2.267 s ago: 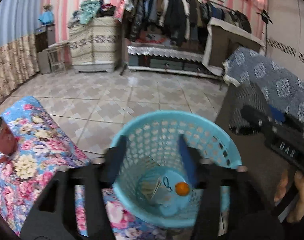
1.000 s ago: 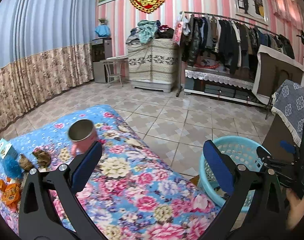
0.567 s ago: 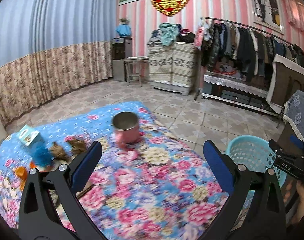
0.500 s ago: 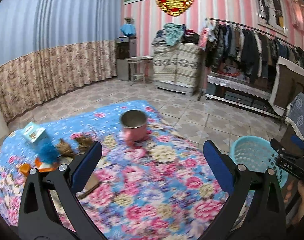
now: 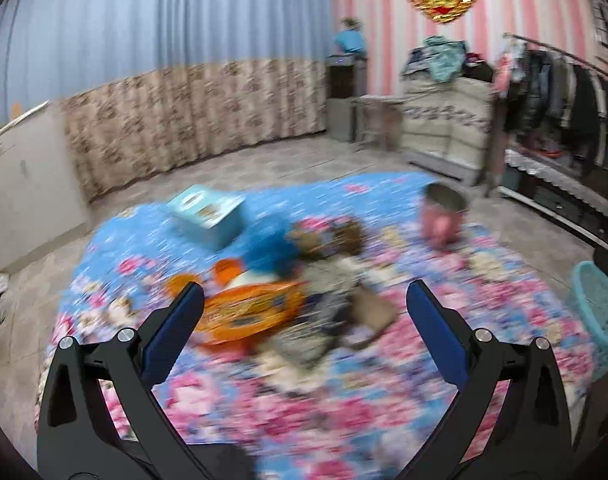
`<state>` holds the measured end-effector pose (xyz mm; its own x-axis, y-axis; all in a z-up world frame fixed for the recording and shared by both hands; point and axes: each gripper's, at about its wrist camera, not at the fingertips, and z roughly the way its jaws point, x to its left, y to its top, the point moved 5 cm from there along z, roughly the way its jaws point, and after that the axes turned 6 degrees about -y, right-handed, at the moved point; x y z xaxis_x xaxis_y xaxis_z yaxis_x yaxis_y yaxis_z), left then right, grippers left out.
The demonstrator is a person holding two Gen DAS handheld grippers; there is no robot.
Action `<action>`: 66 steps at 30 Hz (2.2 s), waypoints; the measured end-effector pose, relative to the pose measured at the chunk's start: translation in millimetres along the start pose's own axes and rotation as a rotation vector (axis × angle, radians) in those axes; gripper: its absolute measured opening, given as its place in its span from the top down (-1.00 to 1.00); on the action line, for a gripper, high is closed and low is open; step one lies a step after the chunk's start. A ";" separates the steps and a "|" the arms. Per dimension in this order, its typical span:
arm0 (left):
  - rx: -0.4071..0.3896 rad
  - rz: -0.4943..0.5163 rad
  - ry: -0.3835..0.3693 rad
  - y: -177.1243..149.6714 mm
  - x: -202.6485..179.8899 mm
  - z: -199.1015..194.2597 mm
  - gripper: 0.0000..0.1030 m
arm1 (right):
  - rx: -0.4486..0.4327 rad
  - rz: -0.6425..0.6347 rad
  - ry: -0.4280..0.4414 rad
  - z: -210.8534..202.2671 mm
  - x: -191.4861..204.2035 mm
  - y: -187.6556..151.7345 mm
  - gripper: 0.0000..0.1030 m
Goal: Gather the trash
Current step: 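Move both open tools back over the bed toward the snacks, then close the left gripper on the orange chips bag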
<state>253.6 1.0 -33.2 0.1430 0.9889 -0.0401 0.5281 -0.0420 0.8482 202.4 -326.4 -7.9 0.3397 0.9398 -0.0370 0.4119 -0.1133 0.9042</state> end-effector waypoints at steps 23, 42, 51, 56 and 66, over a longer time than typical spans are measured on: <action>0.204 -0.050 0.003 -26.8 87.0 61.7 -0.90 | 0.174 -0.082 0.102 52.2 137.3 -28.5 -0.91; 0.369 -0.021 -0.077 -44.6 67.0 102.1 0.01 | 0.243 -0.025 0.137 67.0 129.3 -51.9 -0.91; 0.336 -0.084 -0.109 -41.7 76.7 98.0 0.93 | 0.253 -0.035 0.159 64.3 134.3 -58.0 -0.91; 0.310 -0.081 -0.106 -38.2 78.8 92.5 1.00 | 0.253 -0.064 0.173 61.0 142.5 -61.4 -0.91; 0.258 -0.102 -0.091 -28.6 103.1 73.9 1.00 | 0.253 -0.078 0.181 57.9 146.7 -64.8 -0.91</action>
<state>315.1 93.7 -100.6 0.1466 0.9735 -0.1754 0.7371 0.0108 0.6757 274.5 -199.9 -96.6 0.1520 0.9884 -0.0049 0.6355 -0.0939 0.7664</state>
